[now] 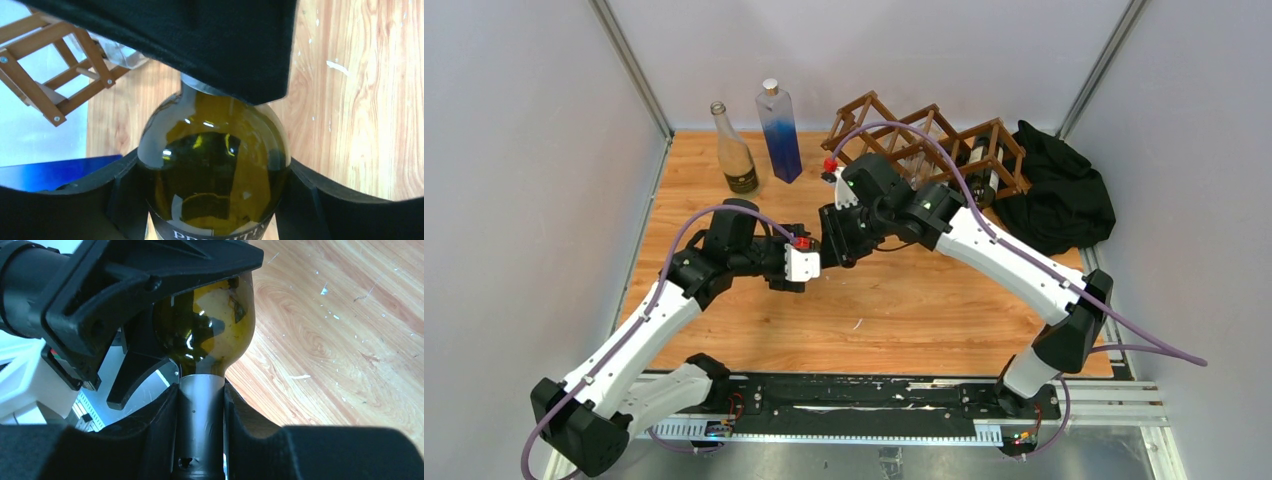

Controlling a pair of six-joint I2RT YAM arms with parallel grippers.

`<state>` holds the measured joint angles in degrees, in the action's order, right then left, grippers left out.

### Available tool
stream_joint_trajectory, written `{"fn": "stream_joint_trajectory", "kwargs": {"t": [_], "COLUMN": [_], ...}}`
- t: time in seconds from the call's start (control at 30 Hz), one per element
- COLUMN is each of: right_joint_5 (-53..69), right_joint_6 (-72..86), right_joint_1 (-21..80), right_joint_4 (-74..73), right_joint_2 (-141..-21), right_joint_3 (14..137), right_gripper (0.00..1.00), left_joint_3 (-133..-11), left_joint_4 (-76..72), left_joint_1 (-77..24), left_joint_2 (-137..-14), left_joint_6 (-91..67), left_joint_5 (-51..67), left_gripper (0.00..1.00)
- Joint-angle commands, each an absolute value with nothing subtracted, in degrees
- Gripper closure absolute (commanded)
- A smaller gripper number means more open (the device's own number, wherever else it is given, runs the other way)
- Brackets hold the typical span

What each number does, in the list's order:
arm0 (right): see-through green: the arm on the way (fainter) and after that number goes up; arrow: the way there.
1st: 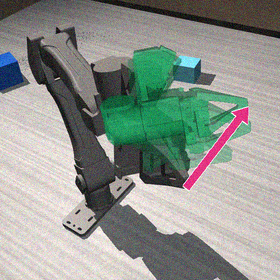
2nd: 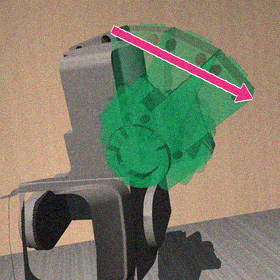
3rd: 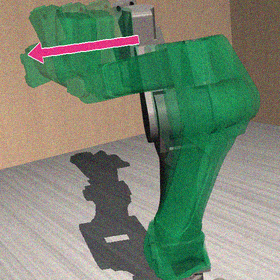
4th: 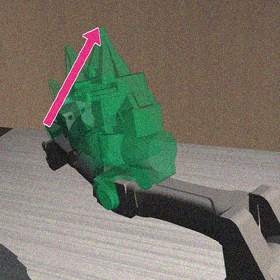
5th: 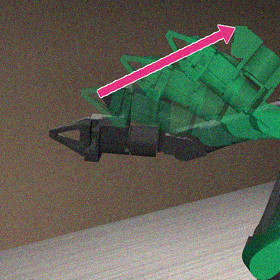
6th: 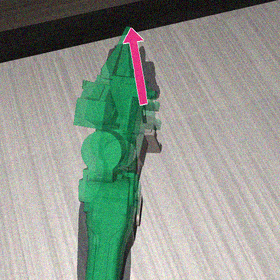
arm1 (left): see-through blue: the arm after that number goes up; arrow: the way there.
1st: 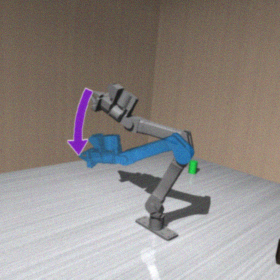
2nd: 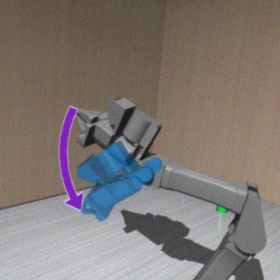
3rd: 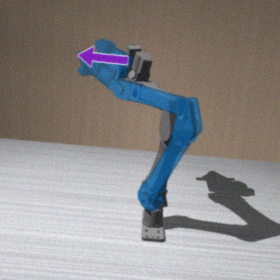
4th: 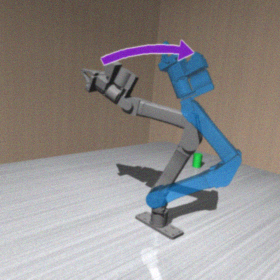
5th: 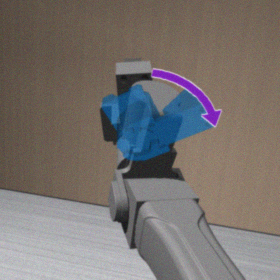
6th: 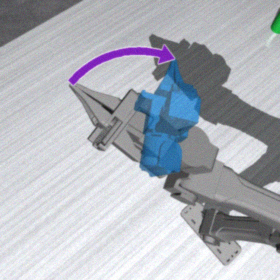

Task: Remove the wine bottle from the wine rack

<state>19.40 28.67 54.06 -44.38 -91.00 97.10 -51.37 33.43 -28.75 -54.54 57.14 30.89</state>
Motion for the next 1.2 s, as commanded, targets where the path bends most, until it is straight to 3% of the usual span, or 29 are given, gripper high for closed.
{"fn": "stream_joint_trajectory", "kwargs": {"t": [0.0, 0.07, 0.1, 0.17, 0.2, 0.37, 0.63, 0.87, 1.17], "right_joint_5": [20.94, 19.51, 18.45, 16.3, 15.47, 14.22, 12.55, 12.33, 4.34], "right_joint_6": [26.44, 26.48, 26.54, 26.29, 26.29, 27.18, 27.28, 24.71, 21.4], "right_joint_1": [55.81, 55.73, 55.54, 54.64, 53.95, 49.18, 48.6, 52.31, 57.25], "right_joint_4": [-42.83, -41.59, -41.06, -40.76, -40.28, -32.03, -7.24, 4.4, 13.7], "right_joint_2": [-89.03, -87.69, -86.85, -84.91, -83.05, -73.06, -58.86, -65.26, -76.46], "right_joint_3": [100.09, 99.54, 99.42, 99.05, 98.38, 88.81, 64.35, 62.52, 66.56], "right_gripper": [0.83, 0.54, 0.37, 0.2, 0.16, 0.13, 0.04, 0.04, 0.04], "left_joint_3": [-53.4, -52.32, -51.51, -50.38, -50.45, -54.18, -61.77, -65.64, -65.56], "left_joint_4": [30.18, 27.2, 24.57, 20.48, 19.18, 16.93, 9.13, 3.57, 1.57], "left_joint_1": [-29.09, -29.09, -29.09, -29.09, -29.09, -28.65, -23.73, -20.5, -19.2], "left_joint_2": [-54.67, -53.75, -53.07, -51.46, -51.13, -52.37, -56.84, -58.53, -56.87], "left_joint_6": [54.9, 52.21, 50.17, 46.03, 43.63, 28.72, -1.31, -16.68, -24.91], "left_joint_5": [30.18, 29.27, 28.65, 27.42, 27.18, 26.26, 29.4, 31.72, 34.27], "left_gripper": [0.51, 0.86, 0.97, 1.0, 1.0, 1.0, 1.0, 1.0, 1.0]}}
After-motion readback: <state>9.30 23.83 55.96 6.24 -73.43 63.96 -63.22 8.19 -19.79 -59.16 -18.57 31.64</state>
